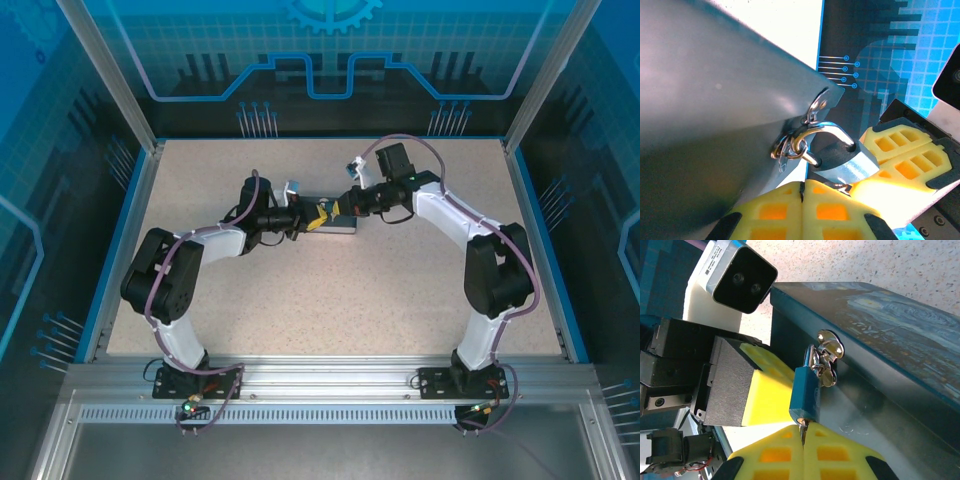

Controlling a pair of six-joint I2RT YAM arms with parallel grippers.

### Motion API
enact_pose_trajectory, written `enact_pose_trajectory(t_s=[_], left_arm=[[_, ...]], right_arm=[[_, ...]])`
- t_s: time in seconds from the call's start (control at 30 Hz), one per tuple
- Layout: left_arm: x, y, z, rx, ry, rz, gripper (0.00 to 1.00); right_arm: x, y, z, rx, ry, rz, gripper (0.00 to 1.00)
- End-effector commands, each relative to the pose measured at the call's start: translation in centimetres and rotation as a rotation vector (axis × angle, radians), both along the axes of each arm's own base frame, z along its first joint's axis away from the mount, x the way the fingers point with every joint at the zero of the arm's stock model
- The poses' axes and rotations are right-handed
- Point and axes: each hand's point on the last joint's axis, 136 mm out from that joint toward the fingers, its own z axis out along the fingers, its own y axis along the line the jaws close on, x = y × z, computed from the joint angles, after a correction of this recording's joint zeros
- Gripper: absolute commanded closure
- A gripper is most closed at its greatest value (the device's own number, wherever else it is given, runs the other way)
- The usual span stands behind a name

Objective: Unlock a padlock with a key

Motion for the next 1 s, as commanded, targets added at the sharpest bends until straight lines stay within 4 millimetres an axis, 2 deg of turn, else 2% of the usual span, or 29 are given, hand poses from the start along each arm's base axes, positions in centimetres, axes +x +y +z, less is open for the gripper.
enact_pose_trajectory(t_s=[0.0, 0.23, 0.33, 0.5, 0.7, 0.97], left_arm=[[-1.0, 0.3, -2.7, 0.034, 0.108, 0.006, 1.0], [-1.0, 0.6, -2.0, 0.044, 0.08, 0.018, 1.0], [-0.8, 1.1, -1.0, 0.044, 0.046, 0.038, 0.79], [-0.6, 2.2, 1.2, 0.039, -0.011, 0.065, 0.58], [-0.9, 3.3, 2.6, 0.063, -0.041, 0.08, 0.43], [-1.9, 4.8, 1.3, 0.152, -0.006, 0.1, 0.33]], right_arm=[[-1.1, 1.2, 3.4, 0.112, -0.04, 0.066, 1.0], [-2.0, 1.0, 2.3, 0.069, -0.038, 0.067, 1.0], [-2.7, 1.3, 1.3, 0.038, -0.034, 0.076, 1.0], [-3.2, 1.5, 0.1, -0.006, -0.037, 0.067, 1.0], [-3.7, 1.8, -1.2, -0.037, -0.025, 0.066, 1.0], [-4.2, 1.9, -3.4, -0.123, -0.025, 0.054, 1.0]])
